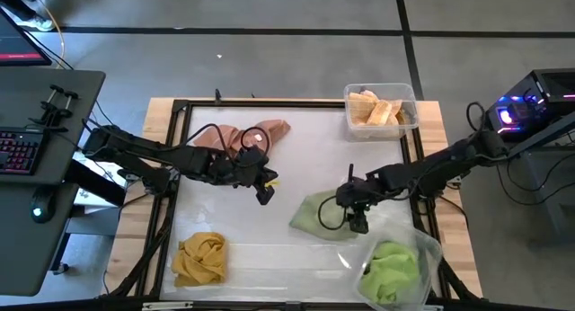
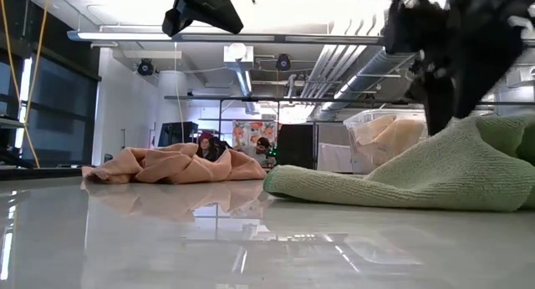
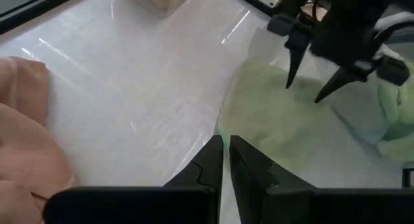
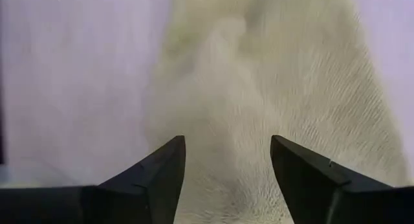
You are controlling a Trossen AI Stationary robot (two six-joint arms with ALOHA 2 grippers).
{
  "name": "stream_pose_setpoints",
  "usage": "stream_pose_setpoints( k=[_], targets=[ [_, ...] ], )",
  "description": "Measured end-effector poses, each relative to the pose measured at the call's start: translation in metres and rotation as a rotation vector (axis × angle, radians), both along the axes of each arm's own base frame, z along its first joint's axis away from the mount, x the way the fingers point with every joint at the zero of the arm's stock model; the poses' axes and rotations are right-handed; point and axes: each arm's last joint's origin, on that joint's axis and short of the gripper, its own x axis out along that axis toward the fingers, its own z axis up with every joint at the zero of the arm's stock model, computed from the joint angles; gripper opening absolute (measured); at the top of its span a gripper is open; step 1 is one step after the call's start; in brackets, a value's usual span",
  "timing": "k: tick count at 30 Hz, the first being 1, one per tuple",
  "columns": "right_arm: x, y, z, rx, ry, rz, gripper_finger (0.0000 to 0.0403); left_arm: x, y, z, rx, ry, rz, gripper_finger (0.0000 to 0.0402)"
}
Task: Sort towels by color in basket
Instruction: Adjust the bottom transparent bin
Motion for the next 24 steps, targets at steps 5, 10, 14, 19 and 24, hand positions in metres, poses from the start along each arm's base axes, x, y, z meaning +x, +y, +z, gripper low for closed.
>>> stream_pose_setpoints(
  k=[5, 10, 14, 19, 24],
  targets=[
    [0.004, 0.0, 0.013, -0.033, -0.019, -0.023, 0.0211, 0.0, 0.0, 0.0, 0.001, -0.003, 0.002, 0.0016],
    [0.006, -0.002, 0.009, -0.046, -0.019, -0.097, 0.0225, 0.0, 0.001, 0.0, 0.003, -0.005, 0.007, 0.0016],
    [0.012, 0.0, 0.026, 0.047, -0.019, -0.047, 0.0246, 0.0, 0.001, 0.0, 0.003, -0.006, 0.007, 0.0016],
    [0.012, 0.016, 0.087, 0.014, -0.049, 0.165, 0.0245, 0.0, 0.001, 0.0, 0.004, -0.006, 0.007, 0.0016],
    [-0.013, 0.036, 0.139, -0.026, -0.051, 0.552, 0.024, 0.0, 0.001, 0.0, 0.004, -0.006, 0.008, 0.0016]
  ],
)
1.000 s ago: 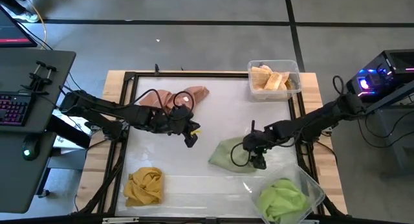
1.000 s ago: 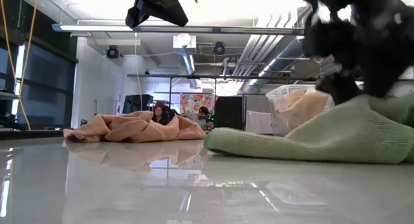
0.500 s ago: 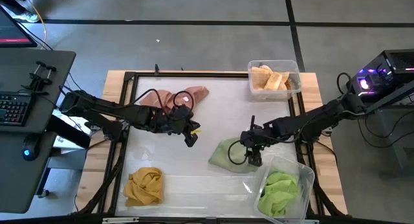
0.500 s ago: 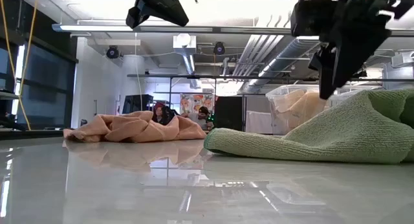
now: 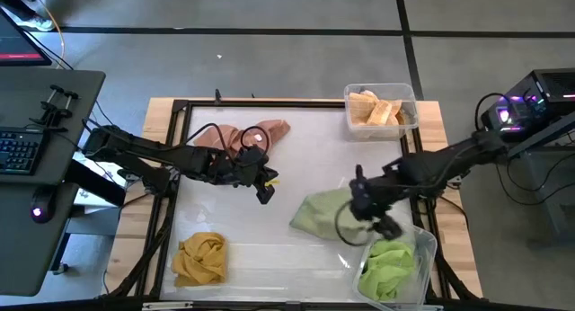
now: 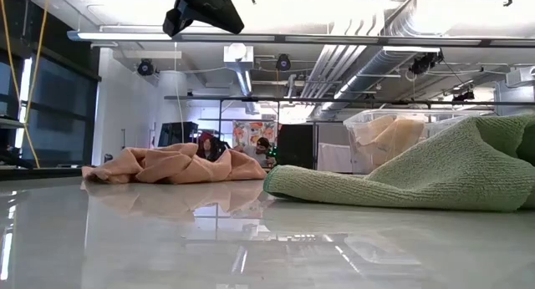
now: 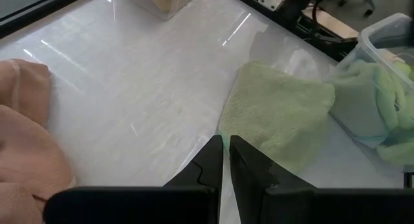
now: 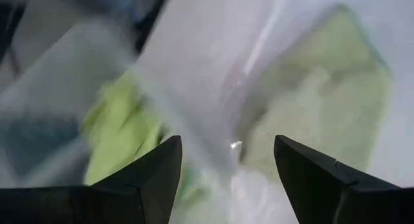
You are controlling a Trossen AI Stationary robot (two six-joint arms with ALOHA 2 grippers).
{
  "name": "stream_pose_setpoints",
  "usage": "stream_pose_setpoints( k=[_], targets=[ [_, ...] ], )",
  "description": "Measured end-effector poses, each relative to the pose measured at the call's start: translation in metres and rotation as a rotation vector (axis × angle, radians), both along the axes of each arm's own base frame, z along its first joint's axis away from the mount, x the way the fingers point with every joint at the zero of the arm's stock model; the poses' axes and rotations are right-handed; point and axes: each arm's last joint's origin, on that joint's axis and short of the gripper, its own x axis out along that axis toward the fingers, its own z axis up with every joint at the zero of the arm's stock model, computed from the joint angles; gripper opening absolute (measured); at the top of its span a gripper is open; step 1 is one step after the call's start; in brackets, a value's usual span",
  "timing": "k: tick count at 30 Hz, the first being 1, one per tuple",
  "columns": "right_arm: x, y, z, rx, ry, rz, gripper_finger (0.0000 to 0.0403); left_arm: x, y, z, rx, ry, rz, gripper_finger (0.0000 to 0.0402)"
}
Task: Sort towels by color in basket
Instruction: Adjust the bottom transparent bin
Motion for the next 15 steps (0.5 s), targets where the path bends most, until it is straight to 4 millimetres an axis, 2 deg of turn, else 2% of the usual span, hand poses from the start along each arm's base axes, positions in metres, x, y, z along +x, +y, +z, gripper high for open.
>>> stream_pose_setpoints(
  k=[3, 6, 10, 15],
  targets=[
    [-0.013, 0.012, 0.006, -0.042, -0.001, 0.18, 0.024, 0.0, 0.0, 0.0, 0.0, 0.0, 0.0, 0.0016],
    [-0.018, 0.022, -0.005, -0.081, -0.007, 0.277, 0.0238, 0.0, 0.0, 0.0, 0.0, 0.0, 0.0, 0.0016],
    [-0.015, 0.031, -0.026, -0.115, -0.044, 0.273, 0.0225, 0.0, 0.0, 0.0, 0.001, 0.001, 0.0, 0.0016],
    [-0.019, 0.039, -0.054, -0.084, 0.014, 0.251, 0.0197, 0.0, 0.0, 0.0, 0.002, 0.001, -0.001, 0.0016]
  ],
)
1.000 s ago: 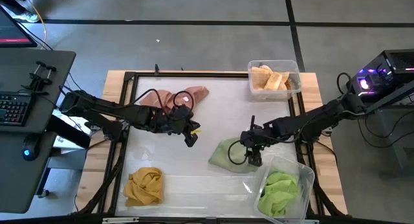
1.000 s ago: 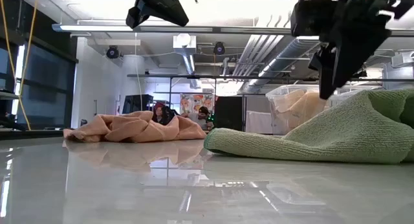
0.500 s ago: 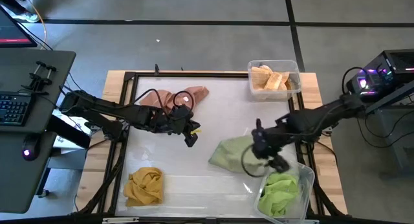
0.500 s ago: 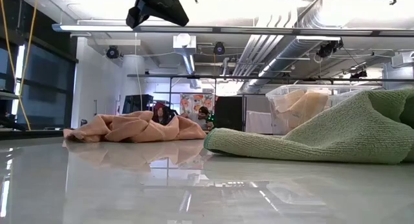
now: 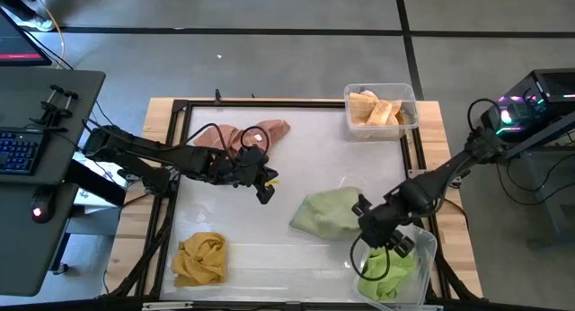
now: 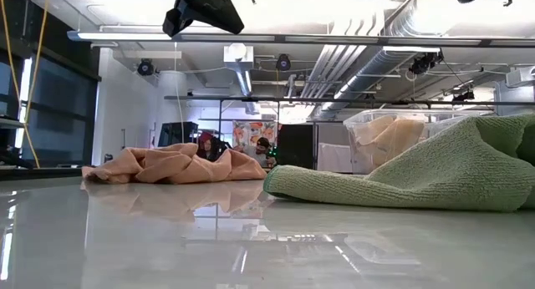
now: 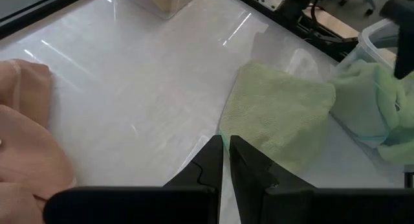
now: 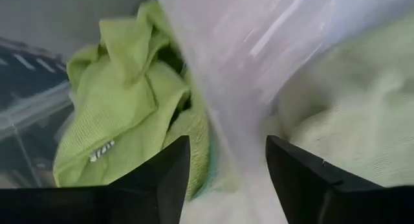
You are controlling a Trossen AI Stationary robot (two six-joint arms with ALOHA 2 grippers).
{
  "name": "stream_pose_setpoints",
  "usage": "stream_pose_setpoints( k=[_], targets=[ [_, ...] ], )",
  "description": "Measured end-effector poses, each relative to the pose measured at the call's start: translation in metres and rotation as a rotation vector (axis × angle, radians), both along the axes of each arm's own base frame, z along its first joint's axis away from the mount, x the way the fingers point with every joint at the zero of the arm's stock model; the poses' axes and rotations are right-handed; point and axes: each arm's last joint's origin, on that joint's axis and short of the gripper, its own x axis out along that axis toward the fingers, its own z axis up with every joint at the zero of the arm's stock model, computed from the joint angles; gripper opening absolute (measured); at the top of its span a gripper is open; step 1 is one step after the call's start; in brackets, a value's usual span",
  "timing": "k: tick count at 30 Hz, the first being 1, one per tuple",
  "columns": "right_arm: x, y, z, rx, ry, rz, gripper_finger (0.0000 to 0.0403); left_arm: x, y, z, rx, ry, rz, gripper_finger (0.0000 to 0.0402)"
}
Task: Sort towels by color in basket
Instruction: Adjust the bottom transparent bin
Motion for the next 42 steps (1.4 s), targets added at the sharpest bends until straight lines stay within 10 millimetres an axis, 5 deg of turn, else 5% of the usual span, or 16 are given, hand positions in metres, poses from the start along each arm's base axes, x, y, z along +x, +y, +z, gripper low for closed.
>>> stream_pose_setpoints(
  k=[7, 16, 25, 32, 42],
  targets=[
    [-0.009, 0.004, -0.027, -0.094, 0.03, -0.061, 0.015, 0.0, 0.0, 0.0, 0.006, 0.001, -0.002, 0.0016],
    [-0.006, 0.002, -0.027, -0.024, 0.111, -0.34, 0.0023, 0.0, 0.0, 0.0, 0.006, -0.002, -0.002, 0.0016],
    [-0.013, 0.008, -0.025, 0.011, 0.217, -0.586, 0.0036, 0.002, 0.0, 0.001, 0.002, -0.02, -0.002, 0.0016],
    [-0.04, 0.025, -0.026, -0.047, 0.354, -0.658, 0.0024, 0.002, 0.0, 0.001, 0.002, -0.02, -0.002, 0.0016],
    [-0.076, 0.04, -0.027, -0.16, 0.512, -0.759, 0.0058, 0.003, 0.0, 0.002, 0.001, -0.029, -0.003, 0.0016]
  ],
)
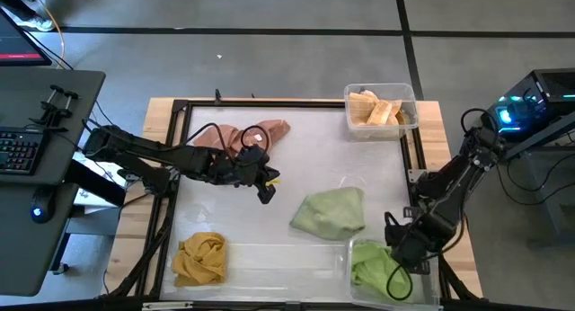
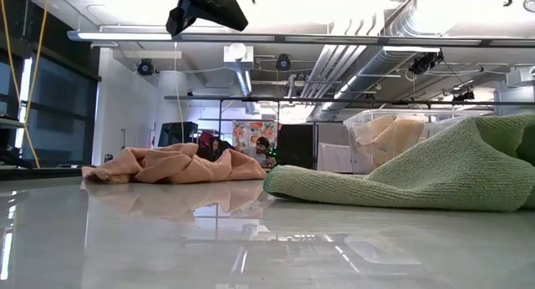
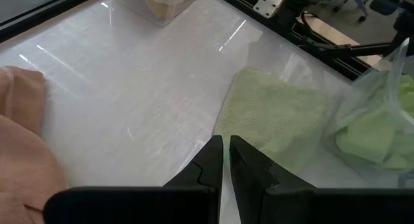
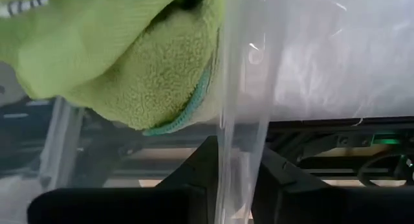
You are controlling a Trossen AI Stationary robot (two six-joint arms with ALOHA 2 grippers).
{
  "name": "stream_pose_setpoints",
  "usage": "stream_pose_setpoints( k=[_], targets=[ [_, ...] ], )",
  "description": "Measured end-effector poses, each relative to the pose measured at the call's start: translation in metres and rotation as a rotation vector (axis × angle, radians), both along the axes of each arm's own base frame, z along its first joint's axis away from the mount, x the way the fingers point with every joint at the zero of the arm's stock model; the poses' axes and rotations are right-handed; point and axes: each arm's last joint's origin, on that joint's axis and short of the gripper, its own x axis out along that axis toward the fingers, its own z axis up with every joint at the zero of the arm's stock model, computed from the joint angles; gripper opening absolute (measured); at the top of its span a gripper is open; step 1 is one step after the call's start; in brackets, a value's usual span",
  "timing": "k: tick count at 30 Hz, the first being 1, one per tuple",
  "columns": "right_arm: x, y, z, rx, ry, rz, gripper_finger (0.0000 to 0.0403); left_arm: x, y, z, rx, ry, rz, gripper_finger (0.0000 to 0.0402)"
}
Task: Sort towels by color in basket
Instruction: Adjust the bottom transparent bin
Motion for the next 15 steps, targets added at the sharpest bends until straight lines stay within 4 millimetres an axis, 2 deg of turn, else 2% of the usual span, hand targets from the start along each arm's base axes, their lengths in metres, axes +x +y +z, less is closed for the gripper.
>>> stream_pose_setpoints(
  k=[6, 15],
  targets=[
    [-0.005, 0.002, 0.002, 0.006, -0.037, 0.057, 0.0071, 0.0, 0.0, 0.0, -0.001, -0.005, 0.0, 0.0016],
    [-0.009, -0.016, 0.022, 0.001, -0.224, 0.062, 0.0156, 0.0, 0.0, 0.0, -0.001, -0.006, -0.001, 0.0016]
  ],
)
